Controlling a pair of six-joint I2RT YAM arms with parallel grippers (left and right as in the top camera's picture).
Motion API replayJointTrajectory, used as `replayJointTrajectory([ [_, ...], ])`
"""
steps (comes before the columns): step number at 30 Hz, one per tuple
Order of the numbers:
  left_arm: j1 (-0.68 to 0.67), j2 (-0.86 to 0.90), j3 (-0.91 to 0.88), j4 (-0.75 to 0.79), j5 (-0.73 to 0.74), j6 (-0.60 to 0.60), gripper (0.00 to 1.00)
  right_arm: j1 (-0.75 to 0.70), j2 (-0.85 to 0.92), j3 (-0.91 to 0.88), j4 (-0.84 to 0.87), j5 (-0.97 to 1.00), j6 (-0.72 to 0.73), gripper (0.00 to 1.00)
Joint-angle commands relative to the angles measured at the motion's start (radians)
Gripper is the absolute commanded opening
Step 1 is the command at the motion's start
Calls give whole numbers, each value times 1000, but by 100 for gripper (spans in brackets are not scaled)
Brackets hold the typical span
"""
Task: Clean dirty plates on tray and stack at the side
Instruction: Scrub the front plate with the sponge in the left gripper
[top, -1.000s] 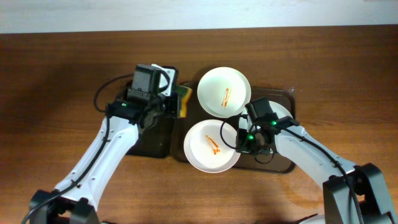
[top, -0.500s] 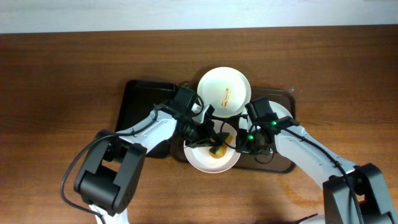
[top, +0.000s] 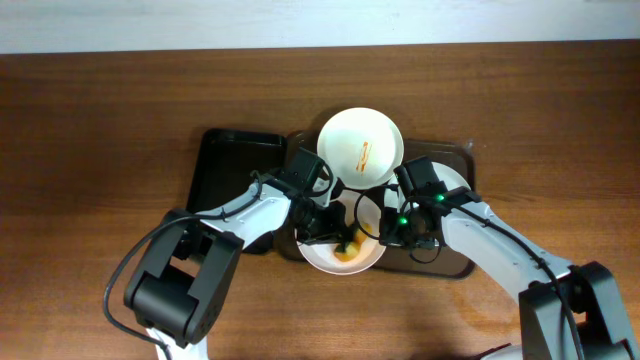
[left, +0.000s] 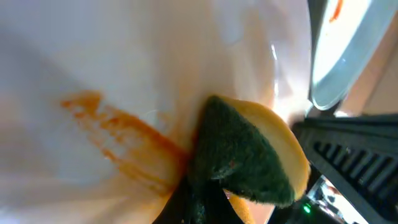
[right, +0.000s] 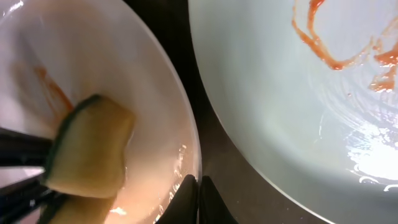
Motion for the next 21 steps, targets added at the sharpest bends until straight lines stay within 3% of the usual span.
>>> replayJointTrajectory([
  [1, 37, 14, -22, -6, -298, -2, 0, 5, 5, 0, -16, 10, 6, 4],
  [6, 86, -56, -20, -3, -341, -1, 0, 5, 5, 0, -22, 5, 6, 4],
  [7, 86, -65, -20, 0, -340, -1, 0, 5, 5, 0, -12, -5, 7, 15],
  [8, 83, -69, -20, 0, -340, -1, 0, 5, 5, 0, 30, -50, 6, 36],
  [9, 82, -69, -20, -1, -340, -1, 0, 5, 5, 0, 67, -80, 6, 43],
  [13, 82, -69, -20, -3, -344, -2, 0, 5, 5, 0, 172, -87, 7, 43],
  [16, 82, -69, -20, -3, -344, -2, 0, 5, 22, 0, 188, -88, 11, 29],
  [21, 82, -69, -20, -3, -344, -2, 0, 5, 104, 0, 209, -97, 42, 29],
])
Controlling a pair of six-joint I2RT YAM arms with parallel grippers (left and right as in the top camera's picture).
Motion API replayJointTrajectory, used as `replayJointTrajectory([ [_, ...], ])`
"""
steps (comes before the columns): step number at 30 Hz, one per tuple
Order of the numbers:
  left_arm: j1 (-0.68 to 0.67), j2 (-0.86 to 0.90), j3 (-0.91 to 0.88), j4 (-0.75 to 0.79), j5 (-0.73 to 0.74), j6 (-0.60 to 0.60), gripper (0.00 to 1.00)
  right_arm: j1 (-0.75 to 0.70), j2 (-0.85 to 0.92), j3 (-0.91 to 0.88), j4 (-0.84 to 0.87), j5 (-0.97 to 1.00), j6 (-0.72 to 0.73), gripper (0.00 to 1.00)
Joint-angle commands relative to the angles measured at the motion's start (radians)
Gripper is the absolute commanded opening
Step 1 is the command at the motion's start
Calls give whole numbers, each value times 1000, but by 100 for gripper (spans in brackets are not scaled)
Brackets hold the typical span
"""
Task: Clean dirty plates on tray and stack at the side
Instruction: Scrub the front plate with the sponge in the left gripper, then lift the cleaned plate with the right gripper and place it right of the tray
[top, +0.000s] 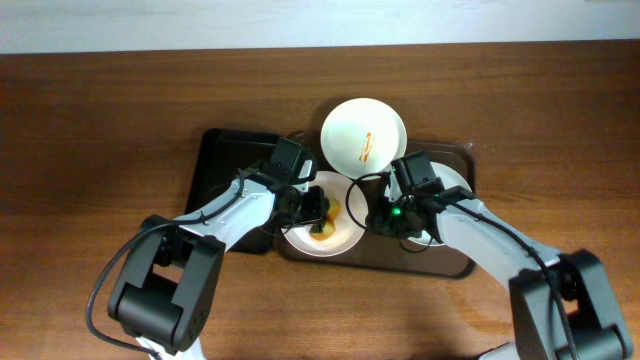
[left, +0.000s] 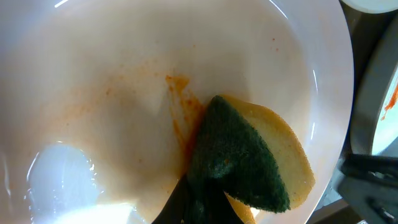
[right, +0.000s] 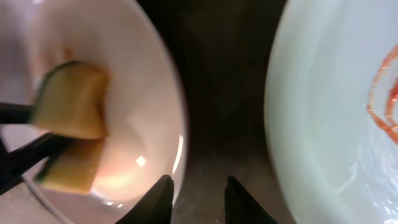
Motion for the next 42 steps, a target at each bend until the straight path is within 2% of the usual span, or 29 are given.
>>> replayJointTrajectory([
  [1, 13, -11, -18, -6, -68, -2, 0, 5, 57, 1, 23, -23, 16, 29],
  [5, 13, -11, -18, -6, -71, -2, 0, 5, 75, 1, 35, -23, 35, 28],
  [6, 13, -11, -18, -7, -82, -2, 0, 5, 75, 1, 34, -23, 35, 20],
  [9, 13, -11, -18, -10, -181, -2, 0, 5, 75, 1, 22, -11, 101, 6],
  [10, 13, -11, -18, -10, -216, -2, 0, 5, 75, 1, 18, -8, 130, 4],
  [14, 25, -12, -17, -10, -317, -2, 0, 5, 75, 1, -28, 13, 139, 4],
  [16, 34, -26, -15, -11, -308, -2, 0, 5, 75, 1, -35, 14, 139, 4],
  [18, 35, -81, -11, -15, -235, -1, 0, 5, 75, 1, -34, 14, 138, 4],
  [19, 35, -154, -10, -37, -232, -1, 0, 5, 75, 1, -34, 14, 138, 5],
  [20, 35, -200, -10, -58, -275, -2, 0, 5, 75, 1, -34, 14, 138, 5],
  [21, 37, -254, -10, -83, -341, -2, 0, 5, 75, 1, -34, 14, 138, 12],
  [23, 39, -326, -10, -117, -422, -1, 0, 5, 75, 1, -34, 14, 138, 14],
  [25, 38, -340, -10, -142, -449, -1, 0, 5, 75, 1, -34, 11, 138, 17],
  [28, 38, -338, -10, -169, -497, -1, 0, 5, 75, 1, -34, 11, 138, 32],
  [29, 38, -338, -10, -172, -527, -1, 0, 5, 75, 1, -34, 11, 138, 32],
  [31, 40, -338, -10, -177, -537, -1, 0, 5, 75, 1, -35, 11, 138, 15],
  [32, 40, -338, -10, -181, -538, -1, 0, 5, 75, 1, -35, 11, 138, 4],
  [38, 61, -338, -10, -231, -564, -2, 0, 5, 4, 16, -45, 35, 32, 4],
  [42, 136, -338, -10, -239, -564, -1, 0, 5, -148, 52, -124, 207, -40, 4],
])
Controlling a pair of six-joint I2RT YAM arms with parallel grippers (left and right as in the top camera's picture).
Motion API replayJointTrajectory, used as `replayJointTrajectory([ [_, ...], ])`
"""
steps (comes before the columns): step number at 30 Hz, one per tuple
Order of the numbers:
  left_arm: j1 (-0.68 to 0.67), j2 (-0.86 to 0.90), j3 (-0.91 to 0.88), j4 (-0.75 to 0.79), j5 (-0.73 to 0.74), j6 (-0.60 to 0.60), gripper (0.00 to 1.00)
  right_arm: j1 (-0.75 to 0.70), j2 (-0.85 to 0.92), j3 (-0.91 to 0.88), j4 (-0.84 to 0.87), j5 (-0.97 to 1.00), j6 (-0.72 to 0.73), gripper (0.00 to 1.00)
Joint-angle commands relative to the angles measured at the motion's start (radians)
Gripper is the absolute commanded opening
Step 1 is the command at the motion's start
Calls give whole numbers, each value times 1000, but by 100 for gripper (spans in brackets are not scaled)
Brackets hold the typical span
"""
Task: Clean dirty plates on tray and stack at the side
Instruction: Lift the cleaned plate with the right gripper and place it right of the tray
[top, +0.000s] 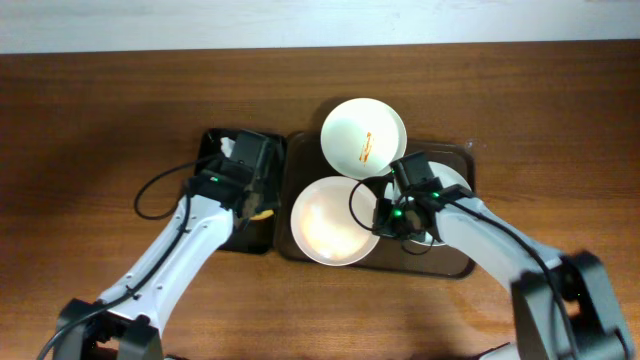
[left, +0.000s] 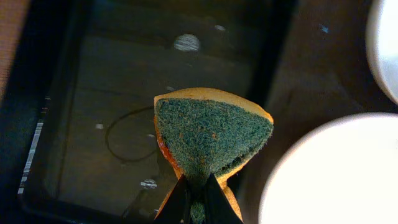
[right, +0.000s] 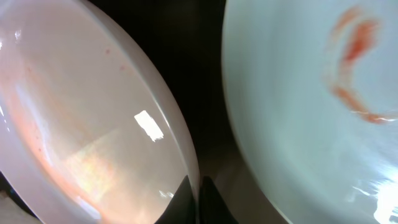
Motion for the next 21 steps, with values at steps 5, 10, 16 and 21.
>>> replayJointTrajectory([
  [5, 96, 2, 1, 0, -10, -1, 0, 1, -248, 42, -87, 441, -132, 4],
  [10, 98, 2, 1, 12, -10, 61, 0, 132, -277, 57, -82, 681, -185, 4],
  [16, 100, 15, 1, 39, 10, 179, 0, 386, -277, 57, 38, 1056, -312, 4],
  [21, 100, 32, 1, 39, 13, 178, 0, 489, -277, 57, 100, 1274, -367, 4],
])
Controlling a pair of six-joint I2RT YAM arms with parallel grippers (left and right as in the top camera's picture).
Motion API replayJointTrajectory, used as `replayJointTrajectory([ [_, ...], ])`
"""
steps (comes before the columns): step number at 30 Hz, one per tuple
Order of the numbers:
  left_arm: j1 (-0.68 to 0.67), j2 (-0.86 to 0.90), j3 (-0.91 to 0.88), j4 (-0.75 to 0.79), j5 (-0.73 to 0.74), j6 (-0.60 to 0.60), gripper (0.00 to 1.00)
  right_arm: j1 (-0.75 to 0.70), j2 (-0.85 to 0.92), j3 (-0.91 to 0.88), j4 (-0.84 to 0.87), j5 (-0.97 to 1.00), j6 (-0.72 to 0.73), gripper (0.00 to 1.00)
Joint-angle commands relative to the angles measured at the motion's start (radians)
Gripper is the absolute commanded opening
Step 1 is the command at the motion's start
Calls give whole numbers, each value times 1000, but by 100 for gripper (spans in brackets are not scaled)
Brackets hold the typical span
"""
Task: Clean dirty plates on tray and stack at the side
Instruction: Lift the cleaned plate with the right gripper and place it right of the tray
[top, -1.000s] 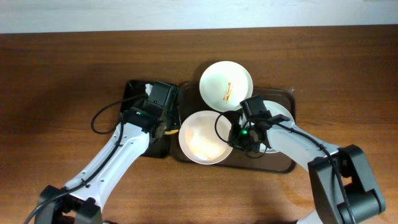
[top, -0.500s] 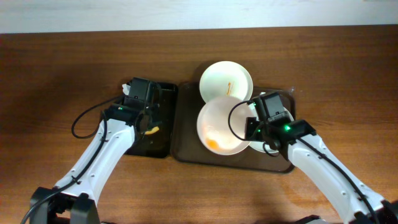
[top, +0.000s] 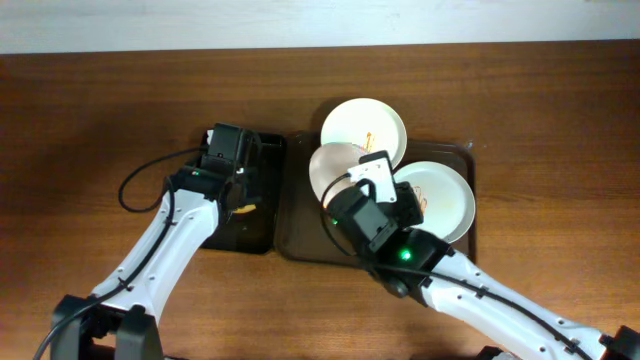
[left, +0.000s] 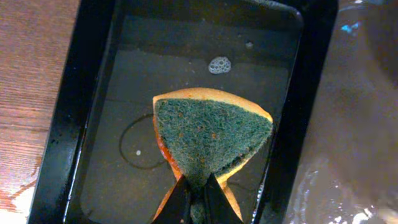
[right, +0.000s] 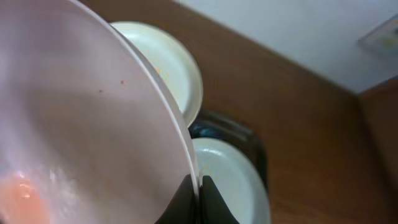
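My right gripper (right: 198, 186) is shut on the rim of a wiped white plate (right: 81, 124), holding it tilted up. In the overhead view this plate (top: 328, 165) hangs above the brown tray (top: 300, 240). Two sauce-marked plates are lower down: one (top: 363, 125) at the tray's far edge, one (top: 440, 195) on its right side. My left gripper (left: 198, 196) is shut on a folded yellow-and-green sponge (left: 211, 134) over the black tray (left: 62, 124).
The black tray (top: 225, 240) holds shallow water with a few bubbles and stands directly left of the brown tray. Brown wooden table (top: 100, 120) surrounds both trays. My raised right arm covers part of the brown tray in the overhead view.
The wiped plate lay flat on the brown tray with my right gripper shut on its rim; now it is lifted and tilted. My left gripper with the sponge is slightly further left over the black tray.
First the sponge in my left gripper was against an orange smear in the plate, my right gripper shut on the rim. Then the right gripper was open beside the plate. Later the sponge was over the black tray, the plate looked wiped, and now it is held up.
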Motion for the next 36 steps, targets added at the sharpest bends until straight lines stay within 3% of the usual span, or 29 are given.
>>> replayJointTrajectory([
  [1, 8, 14, 1, 5, 8, 20, 0, 29, -21, 23, 12, 176, -34, 4],
  [5, 8, 14, 1, 5, 8, 20, 0, 28, -21, 23, 12, 179, -24, 4],
  [7, 8, 14, 1, 5, 7, 20, 0, 12, -21, 23, 1, 155, 64, 4],
  [12, 8, 14, 1, 5, 26, 20, 0, -174, -21, 23, -31, -134, 190, 4],
  [18, 8, 14, 1, 5, 53, 20, 0, -610, -75, 23, -96, -501, 208, 4],
  [21, 8, 15, 1, 4, 52, 20, 0, -921, -95, 23, -128, -682, 207, 4],
  [25, 8, 15, 1, 2, 52, 20, 0, -1258, -77, 23, -168, -754, 216, 4],
  [28, 8, 15, 1, 1, 53, 20, 0, -1428, -30, 23, -157, -794, 269, 4],
  [31, 8, 15, 1, 0, 53, 20, 0, -1491, 48, 23, -115, -829, 267, 5],
  [33, 8, 15, 1, -4, 53, 20, 0, -1490, 94, 23, -90, -829, 267, 19],
  [36, 8, 15, 1, -7, 53, 20, 0, -1490, 126, 23, -77, -861, 259, 22],
])
